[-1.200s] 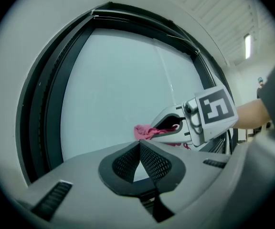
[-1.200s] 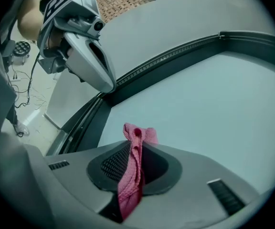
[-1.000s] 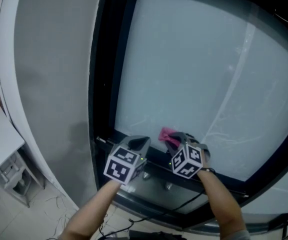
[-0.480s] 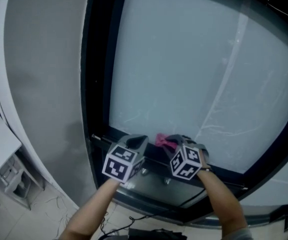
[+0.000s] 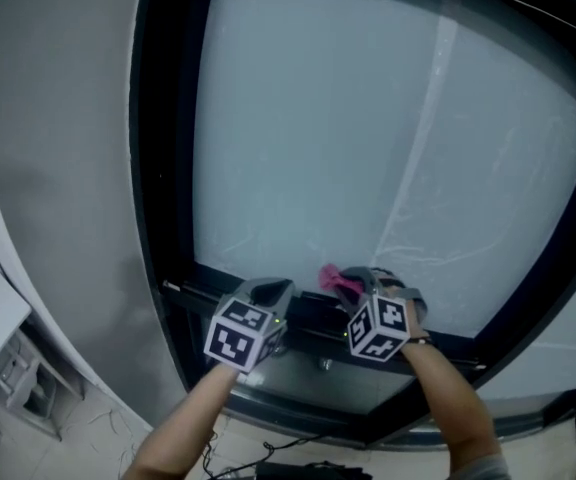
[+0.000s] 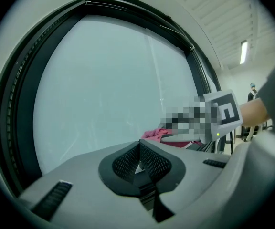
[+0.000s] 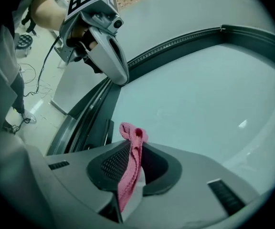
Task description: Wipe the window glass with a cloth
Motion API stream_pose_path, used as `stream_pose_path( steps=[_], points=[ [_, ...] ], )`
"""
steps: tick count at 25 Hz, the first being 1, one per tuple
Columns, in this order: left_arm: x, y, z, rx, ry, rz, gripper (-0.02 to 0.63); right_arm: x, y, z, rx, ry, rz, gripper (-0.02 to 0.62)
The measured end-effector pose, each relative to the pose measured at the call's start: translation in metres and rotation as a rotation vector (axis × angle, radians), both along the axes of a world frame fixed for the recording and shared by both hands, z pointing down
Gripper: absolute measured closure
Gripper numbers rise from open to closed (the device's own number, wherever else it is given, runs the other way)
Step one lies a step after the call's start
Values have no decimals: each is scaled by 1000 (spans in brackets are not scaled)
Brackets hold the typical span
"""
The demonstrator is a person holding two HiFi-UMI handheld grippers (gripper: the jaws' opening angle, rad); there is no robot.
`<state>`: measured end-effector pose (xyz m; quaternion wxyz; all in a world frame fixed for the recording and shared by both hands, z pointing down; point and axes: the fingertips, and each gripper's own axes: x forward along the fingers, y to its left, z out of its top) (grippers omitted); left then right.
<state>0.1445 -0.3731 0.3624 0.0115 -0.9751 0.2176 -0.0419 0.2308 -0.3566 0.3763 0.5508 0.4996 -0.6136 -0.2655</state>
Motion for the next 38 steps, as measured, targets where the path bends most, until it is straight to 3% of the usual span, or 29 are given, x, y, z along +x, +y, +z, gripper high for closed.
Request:
stream_pose_path(
  steps=[8,30,38],
  points=[
    [21,12,-8,28,-13,42,600,13,-1,-57,125,68,-1,541],
    [24,3,-95,173,47,14,600,9,-3,-226,383,1,-45,540],
    [30,6,-120,220,59,27,600,10,-3,-294,484,32,-40,540]
  ],
)
